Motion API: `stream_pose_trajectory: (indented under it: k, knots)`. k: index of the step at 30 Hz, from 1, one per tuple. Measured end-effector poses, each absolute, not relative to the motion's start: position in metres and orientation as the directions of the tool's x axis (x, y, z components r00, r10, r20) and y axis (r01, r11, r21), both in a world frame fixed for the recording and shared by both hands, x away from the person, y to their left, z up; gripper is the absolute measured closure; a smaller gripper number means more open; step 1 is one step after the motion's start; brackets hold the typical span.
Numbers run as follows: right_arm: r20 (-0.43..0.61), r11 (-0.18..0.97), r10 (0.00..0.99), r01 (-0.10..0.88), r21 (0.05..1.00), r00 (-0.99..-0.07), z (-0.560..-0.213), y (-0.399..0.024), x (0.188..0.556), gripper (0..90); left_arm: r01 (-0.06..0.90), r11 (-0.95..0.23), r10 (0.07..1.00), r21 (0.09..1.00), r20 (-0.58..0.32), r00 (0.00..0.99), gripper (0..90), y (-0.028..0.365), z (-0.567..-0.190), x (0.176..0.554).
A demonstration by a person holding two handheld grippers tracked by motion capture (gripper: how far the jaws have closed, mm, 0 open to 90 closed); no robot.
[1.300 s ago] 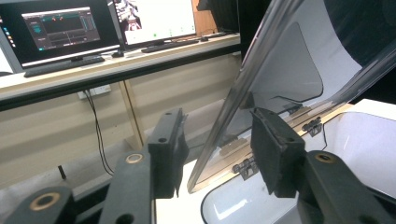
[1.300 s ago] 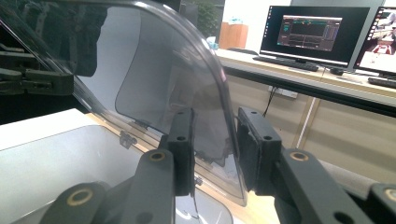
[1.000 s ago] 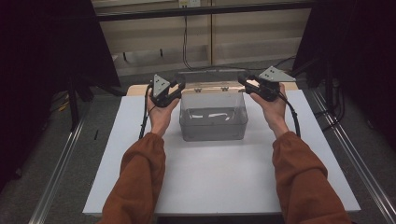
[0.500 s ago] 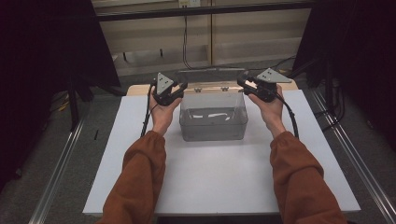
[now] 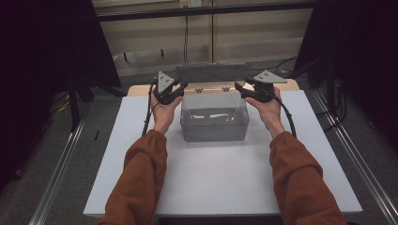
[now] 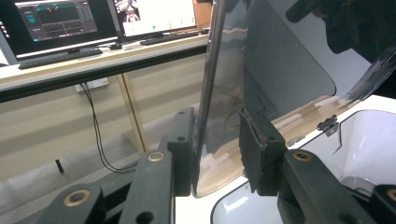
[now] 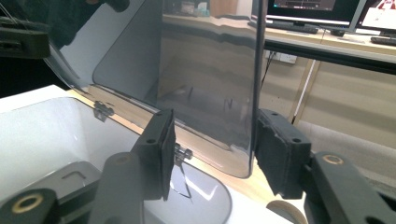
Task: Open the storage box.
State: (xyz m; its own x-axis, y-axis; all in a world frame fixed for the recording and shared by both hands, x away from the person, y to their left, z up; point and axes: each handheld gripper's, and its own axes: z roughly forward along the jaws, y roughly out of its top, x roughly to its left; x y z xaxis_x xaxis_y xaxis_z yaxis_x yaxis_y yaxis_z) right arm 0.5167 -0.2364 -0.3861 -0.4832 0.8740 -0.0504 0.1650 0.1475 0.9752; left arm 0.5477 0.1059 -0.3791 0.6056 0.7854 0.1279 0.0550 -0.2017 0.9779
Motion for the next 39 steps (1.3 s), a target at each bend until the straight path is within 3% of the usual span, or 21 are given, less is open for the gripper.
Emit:
stream_pose_trajectory:
  k: [5, 12, 20, 27, 39]
  knots:
    - [-0.05, 0.148, 0.879, 0.172, 0.974, -0.474, -0.387, -0.241, 0.524, 48.7, 0.056, -0.195, 0.788, 0.979, 0.123, 0.604, 68.0, 0.105, -0.379, 0.55]
    - [-0.058, 0.156, 0.872, 0.162, 0.974, -0.486, -0.39, -0.239, 0.531, 58.8, 0.064, -0.174, 0.79, 0.983, 0.1, 0.604, 68.8, 0.106, -0.379, 0.553]
    - [-0.013, 0.11, 0.87, 0.167, 0.98, -0.493, -0.391, -0.24, 0.534, 60.6, 0.074, -0.181, 0.793, 0.981, 0.102, 0.6, 69.2, 0.106, -0.381, 0.557]
    - [0.006, 0.091, 0.873, 0.174, 0.981, -0.487, -0.392, -0.242, 0.538, 66.9, 0.133, -0.164, 0.796, 0.977, 0.051, 0.603, 70.0, 0.106, -0.388, 0.561]
    - [0.012, 0.091, 0.877, 0.19, 0.978, -0.481, -0.394, -0.242, 0.541, 67.6, 0.219, -0.155, 0.805, 0.963, -0.005, 0.593, 68.5, 0.104, -0.398, 0.568]
